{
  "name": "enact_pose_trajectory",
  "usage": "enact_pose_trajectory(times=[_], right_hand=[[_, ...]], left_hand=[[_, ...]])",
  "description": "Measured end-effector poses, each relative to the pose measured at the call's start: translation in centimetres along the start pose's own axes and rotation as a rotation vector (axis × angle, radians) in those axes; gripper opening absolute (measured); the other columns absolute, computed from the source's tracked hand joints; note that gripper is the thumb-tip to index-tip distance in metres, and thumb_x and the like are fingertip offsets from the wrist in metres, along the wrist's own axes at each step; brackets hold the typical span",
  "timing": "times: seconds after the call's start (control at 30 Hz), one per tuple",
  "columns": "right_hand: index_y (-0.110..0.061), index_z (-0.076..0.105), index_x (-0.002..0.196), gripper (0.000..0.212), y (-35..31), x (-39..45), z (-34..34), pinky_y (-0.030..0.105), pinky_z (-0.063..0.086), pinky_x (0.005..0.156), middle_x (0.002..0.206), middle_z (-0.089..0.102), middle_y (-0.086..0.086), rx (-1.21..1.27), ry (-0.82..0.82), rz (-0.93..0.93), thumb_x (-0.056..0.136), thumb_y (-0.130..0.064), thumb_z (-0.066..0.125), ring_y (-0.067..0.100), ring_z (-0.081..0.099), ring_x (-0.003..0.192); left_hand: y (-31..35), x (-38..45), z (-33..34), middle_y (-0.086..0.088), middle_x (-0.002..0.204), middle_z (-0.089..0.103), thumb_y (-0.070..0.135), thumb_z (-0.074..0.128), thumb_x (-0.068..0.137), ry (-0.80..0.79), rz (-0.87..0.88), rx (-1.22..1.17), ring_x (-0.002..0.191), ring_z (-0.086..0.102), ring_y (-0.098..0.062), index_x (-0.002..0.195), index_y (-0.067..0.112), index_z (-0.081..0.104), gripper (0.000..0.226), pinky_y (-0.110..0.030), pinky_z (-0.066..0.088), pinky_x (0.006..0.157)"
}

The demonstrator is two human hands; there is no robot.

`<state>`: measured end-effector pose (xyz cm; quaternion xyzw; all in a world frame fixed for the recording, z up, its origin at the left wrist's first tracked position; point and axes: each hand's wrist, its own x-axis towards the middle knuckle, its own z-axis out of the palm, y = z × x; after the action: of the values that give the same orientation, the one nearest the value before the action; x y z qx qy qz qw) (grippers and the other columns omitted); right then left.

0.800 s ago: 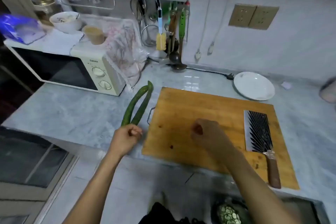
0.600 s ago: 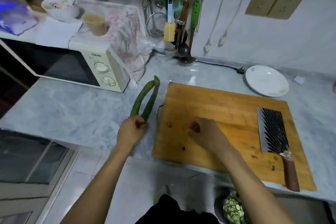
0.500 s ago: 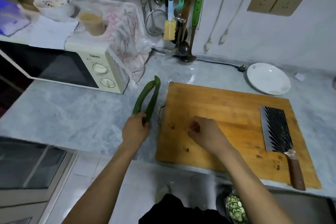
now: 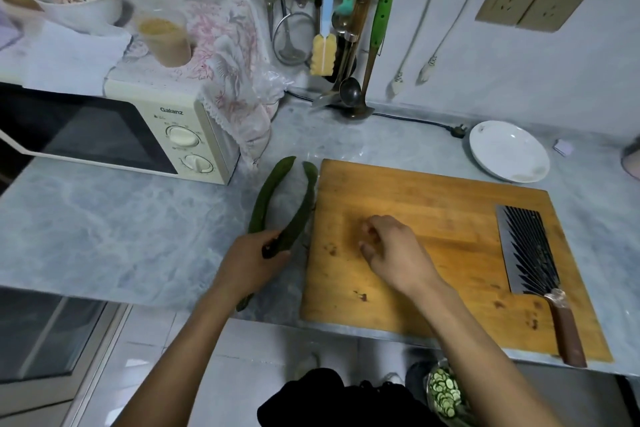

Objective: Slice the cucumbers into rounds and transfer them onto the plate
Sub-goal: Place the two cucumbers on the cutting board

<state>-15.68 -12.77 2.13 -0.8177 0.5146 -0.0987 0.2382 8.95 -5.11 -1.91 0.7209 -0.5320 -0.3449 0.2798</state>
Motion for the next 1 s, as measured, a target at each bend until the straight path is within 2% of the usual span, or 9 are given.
enact_pose_trajectory(times=[0.07,0.13,0.27,0.43,0.57,0.67,0.73,0.87,1.0], right_hand=[[-0.013,0.056,0.132,0.048,-0.5,0.2,0.3,0.032,0.049,0.089,0.131,0.054,0.007,-0.092,0.006,-0.188,0.087,-0.018,0.069,0.025,0.049,0.121],[-0.011,0.054,0.138,0.063,-1.1,0.7,1.1,0.038,0.041,0.104,0.140,0.049,0.011,-0.169,-0.028,-0.409,0.079,-0.018,0.075,0.030,0.040,0.132],[-0.019,0.067,0.122,0.039,-1.6,1.5,3.0,0.042,0.023,0.114,0.125,0.064,0.003,-0.288,-0.022,-0.595,0.086,-0.031,0.058,0.028,0.055,0.124],[-0.021,0.071,0.111,0.025,-0.9,1.3,3.1,0.045,0.027,0.111,0.099,0.067,0.001,-0.314,0.093,-0.652,0.089,-0.030,0.062,0.025,0.061,0.100],[-0.015,0.069,0.116,0.032,0.9,0.3,1.9,0.042,0.043,0.095,0.098,0.067,0.005,-0.312,0.062,-0.481,0.093,-0.034,0.058,0.031,0.060,0.092],[-0.015,0.061,0.130,0.038,1.3,-0.5,0.9,0.041,0.044,0.090,0.111,0.065,0.010,-0.301,-0.063,-0.250,0.097,-0.033,0.058,0.036,0.058,0.103],[-0.017,0.057,0.130,0.036,1.2,-0.9,0.6,0.038,0.045,0.080,0.113,0.063,0.008,-0.221,-0.078,-0.121,0.100,-0.035,0.053,0.033,0.057,0.106],[-0.023,0.052,0.101,0.014,1.1,-1.4,0.4,0.034,0.036,0.053,0.078,0.057,-0.001,0.119,-0.089,0.058,0.101,-0.036,0.053,0.026,0.055,0.073],[-0.017,0.060,0.092,0.021,2.8,-1.9,-0.4,0.035,0.046,0.062,0.077,0.066,0.004,0.458,-0.049,0.312,0.099,-0.036,0.056,0.023,0.060,0.069]], left_hand=[[1.0,-1.4,-1.8,0.022,0.097,0.071,0.022,0.071,0.089,-0.129,0.020,-0.114,0.087,0.065,0.002,0.105,0.043,0.068,0.027,-0.010,0.049,0.074],[2.0,-2.4,-3.0,0.024,0.098,0.072,0.015,0.074,0.085,-0.268,-0.007,-0.257,0.092,0.066,0.004,0.107,0.042,0.068,0.035,-0.012,0.050,0.079],[3.0,-3.7,-3.7,0.023,0.096,0.073,0.003,0.073,0.083,-0.342,-0.030,-0.366,0.089,0.068,0.003,0.115,0.025,0.069,0.039,-0.008,0.047,0.073],[2.0,-3.8,-4.1,0.011,0.098,0.075,0.013,0.066,0.091,-0.345,-0.083,-0.416,0.091,0.069,-0.003,0.112,0.020,0.072,0.022,-0.012,0.049,0.076],[-0.5,-1.3,-2.9,0.007,0.095,0.073,0.031,0.058,0.097,0.003,-0.259,-0.352,0.091,0.066,-0.006,0.097,0.023,0.075,0.019,-0.021,0.050,0.085],[-1.7,1.7,-0.8,-0.003,0.105,0.068,0.029,0.056,0.096,0.283,-0.299,-0.115,0.098,0.062,-0.021,0.103,0.016,0.067,0.018,-0.028,0.044,0.079],[-2.3,3.5,0.7,-0.011,0.110,0.060,0.028,0.059,0.093,0.281,-0.269,0.060,0.102,0.057,-0.027,0.116,0.013,0.058,0.028,-0.030,0.042,0.079],[-3.1,5.4,2.0,-0.020,0.115,0.052,0.024,0.061,0.089,0.217,-0.300,0.239,0.100,0.057,-0.035,0.124,0.009,0.044,0.042,-0.039,0.046,0.077],[-1.4,4.1,2.5,-0.008,0.104,0.058,0.023,0.066,0.089,0.291,-0.228,0.031,0.088,0.054,-0.017,0.113,0.012,0.052,0.030,-0.028,0.041,0.072]])
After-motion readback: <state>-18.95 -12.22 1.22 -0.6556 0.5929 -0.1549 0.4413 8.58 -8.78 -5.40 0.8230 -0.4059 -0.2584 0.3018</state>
